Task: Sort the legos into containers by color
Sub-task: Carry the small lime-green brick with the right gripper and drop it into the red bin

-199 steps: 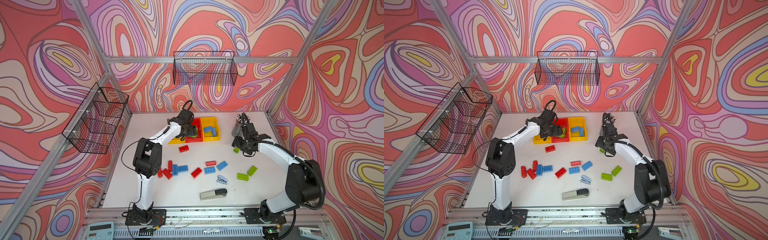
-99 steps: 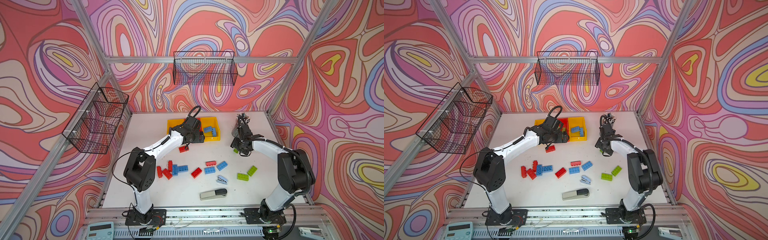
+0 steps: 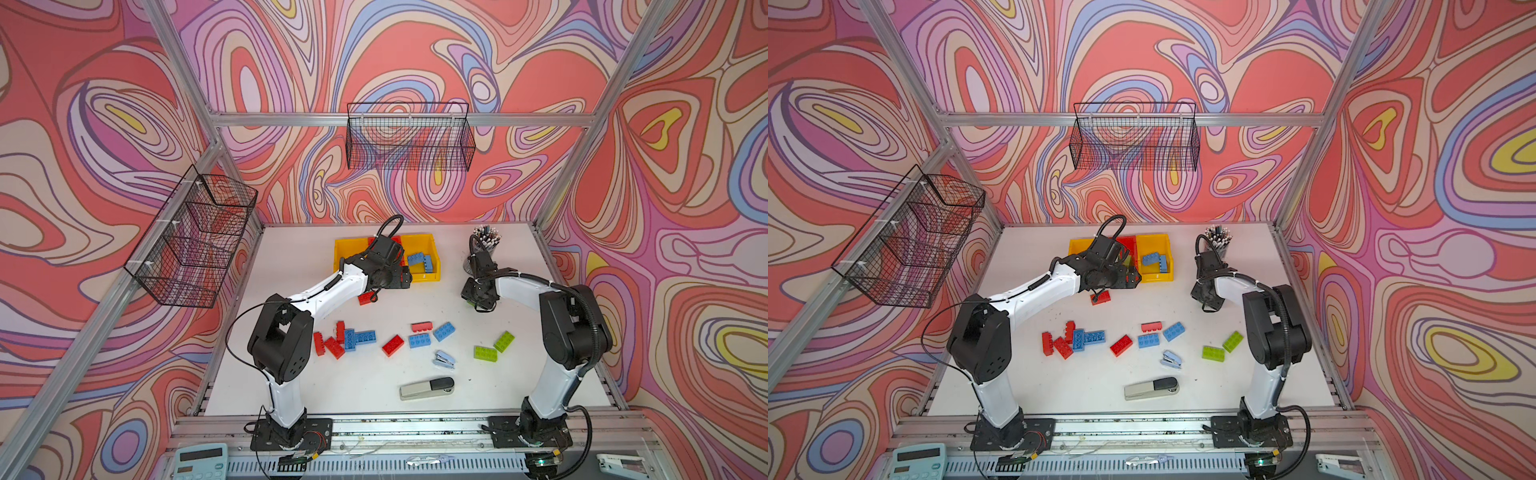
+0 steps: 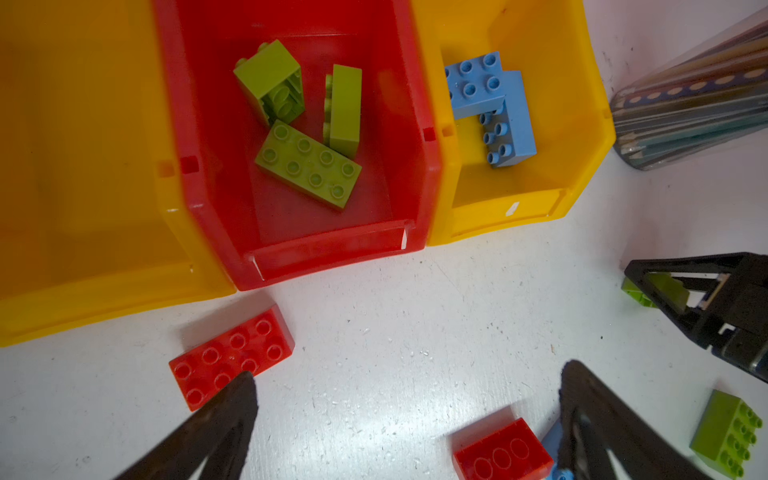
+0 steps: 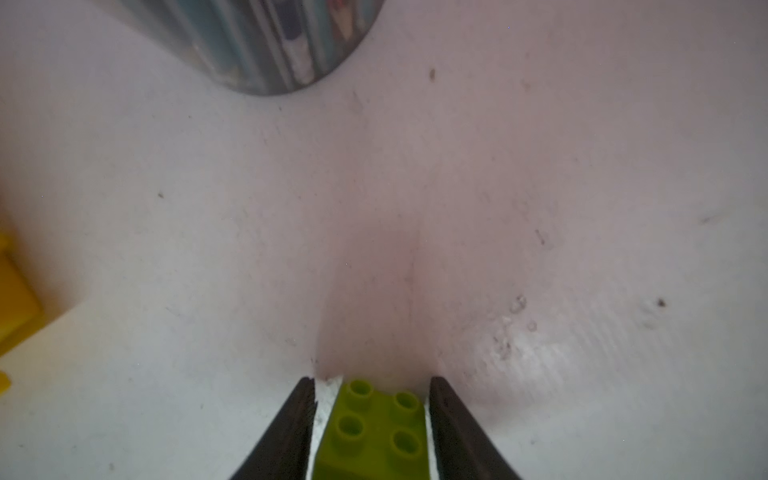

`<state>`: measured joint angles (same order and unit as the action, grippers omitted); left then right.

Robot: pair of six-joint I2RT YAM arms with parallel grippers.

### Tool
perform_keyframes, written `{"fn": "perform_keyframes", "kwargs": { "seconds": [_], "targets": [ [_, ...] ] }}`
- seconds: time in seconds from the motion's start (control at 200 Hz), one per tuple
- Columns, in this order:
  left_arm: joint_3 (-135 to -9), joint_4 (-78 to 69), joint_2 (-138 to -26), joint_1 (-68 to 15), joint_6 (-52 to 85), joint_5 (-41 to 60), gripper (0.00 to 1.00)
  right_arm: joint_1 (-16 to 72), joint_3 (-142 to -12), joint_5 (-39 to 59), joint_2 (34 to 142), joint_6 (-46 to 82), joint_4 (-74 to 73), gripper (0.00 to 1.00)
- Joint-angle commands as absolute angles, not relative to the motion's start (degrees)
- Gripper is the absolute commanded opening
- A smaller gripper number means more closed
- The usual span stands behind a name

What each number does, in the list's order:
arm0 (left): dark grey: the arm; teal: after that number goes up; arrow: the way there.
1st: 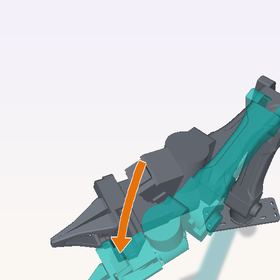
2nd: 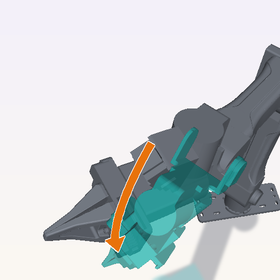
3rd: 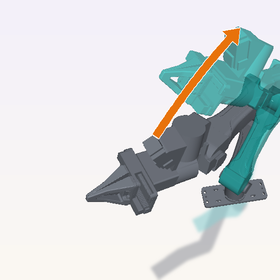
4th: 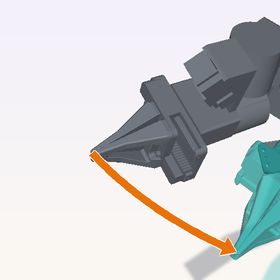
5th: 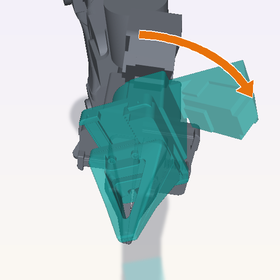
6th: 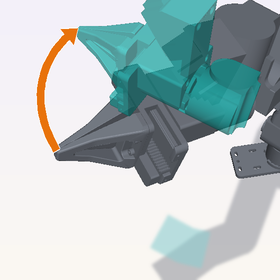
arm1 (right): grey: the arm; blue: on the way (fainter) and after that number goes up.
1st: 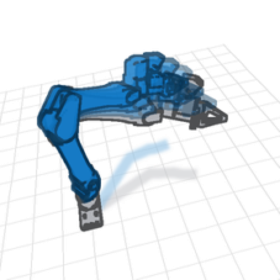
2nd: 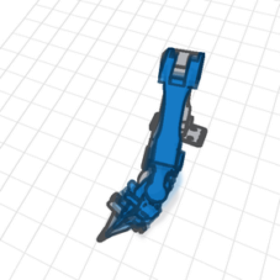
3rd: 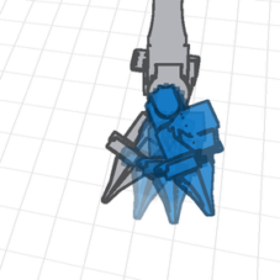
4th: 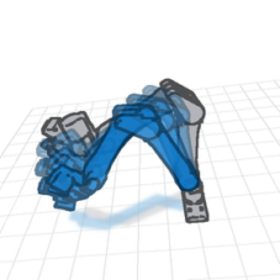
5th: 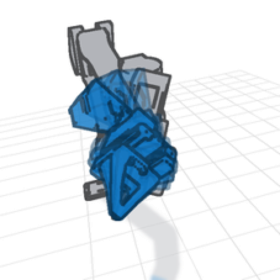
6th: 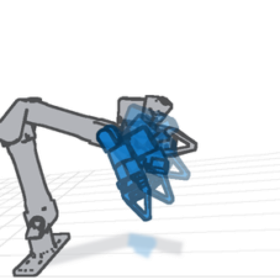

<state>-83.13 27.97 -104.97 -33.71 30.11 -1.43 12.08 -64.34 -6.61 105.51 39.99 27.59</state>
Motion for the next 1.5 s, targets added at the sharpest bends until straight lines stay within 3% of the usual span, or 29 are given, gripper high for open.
{"fn": "perform_keyframes", "kwargs": {
  "seconds": [0.0,0.145,0.581,0.771,0.941,1.327,1.377,1.457,1.497],
  "targets": [
    [-84.13,27.66,-103.93,-33.84,28.57,-1.29,1.0,11.95,-65.66,-7.52,106.64,40.5,29.9,0.43],
    [-83.68,27.13,-103.81,-33.86,28.48,-1.48,1.0,12.12,-66.19,-7.13,105.29,40.63,32.21,0.38],
    [-77.53,24.74,-100.37,-33.75,30.64,-6.7,1.0,18.1,-77.18,-4.01,104.46,39.52,37.31,0.35],
    [-72.92,23.04,-96.04,-32.72,30.27,-7.99,1.0,23.07,-89.58,-0.39,109.91,39.58,37.93,0.35],
    [-65.73,20.39,-91.42,-29.61,31.66,-7.26,1.0,25.09,-93.26,8.2,114.45,43.43,25.26,0.35],
    [-59.0,21.65,-81.93,-23.22,27.07,-7.32,1.0,30.8,-116.96,10.81,133.85,41.0,24.24,0.36],
    [-59.31,22.32,-81.5,-23.12,26.32,-7.55,1.0,30.93,-118.83,11.11,135.63,40.97,23.98,0.4],
    [-59.41,22.82,-80.73,-23.07,25.34,-8.26,1.0,31.03,-119.57,12.38,137.08,40.37,21.29,0.66],
    [-59.28,22.8,-80.15,-22.96,24.95,-8.88,1.0,31.03,-119.68,12.67,137.2,40.07,19.9,0.74]
  ]
}}
